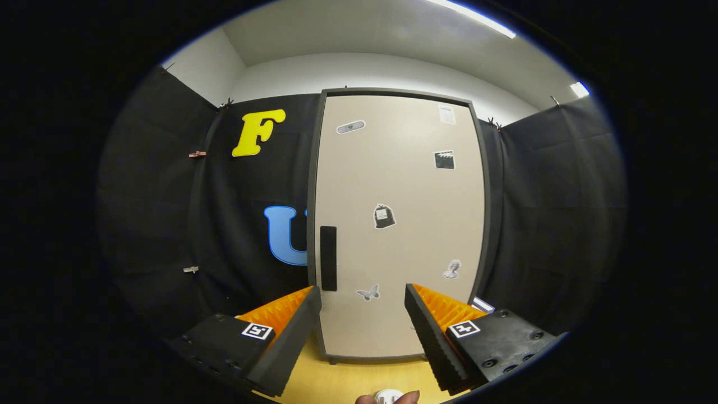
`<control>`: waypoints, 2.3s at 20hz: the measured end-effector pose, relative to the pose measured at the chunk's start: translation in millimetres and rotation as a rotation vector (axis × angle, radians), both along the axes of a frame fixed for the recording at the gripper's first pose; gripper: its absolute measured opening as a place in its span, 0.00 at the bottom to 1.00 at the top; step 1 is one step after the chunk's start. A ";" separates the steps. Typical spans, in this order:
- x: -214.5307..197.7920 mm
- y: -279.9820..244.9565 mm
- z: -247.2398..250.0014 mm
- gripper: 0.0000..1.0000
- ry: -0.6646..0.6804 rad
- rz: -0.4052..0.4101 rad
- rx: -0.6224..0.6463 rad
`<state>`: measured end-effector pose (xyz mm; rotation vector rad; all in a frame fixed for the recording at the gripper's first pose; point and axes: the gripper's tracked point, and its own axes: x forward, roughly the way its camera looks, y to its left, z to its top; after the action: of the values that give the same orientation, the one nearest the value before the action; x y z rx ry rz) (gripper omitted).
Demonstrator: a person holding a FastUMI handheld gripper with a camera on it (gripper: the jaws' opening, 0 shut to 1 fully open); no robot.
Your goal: Open the shoe cabinet door, grab the shoes and put them into the shoe cabinet, then close the shoe cabinet door.
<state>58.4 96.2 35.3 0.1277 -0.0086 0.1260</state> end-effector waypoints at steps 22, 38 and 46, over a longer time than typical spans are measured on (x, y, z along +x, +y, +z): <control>168.5 69.6 -33.6 0.35 0.058 -0.037 -0.009; 22.8 -1.1 -26.8 0.15 0.056 0.103 0.037; -30.0 -79.0 -32.7 0.15 0.074 0.067 0.065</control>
<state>28.5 17.1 2.6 0.1971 0.0652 0.1882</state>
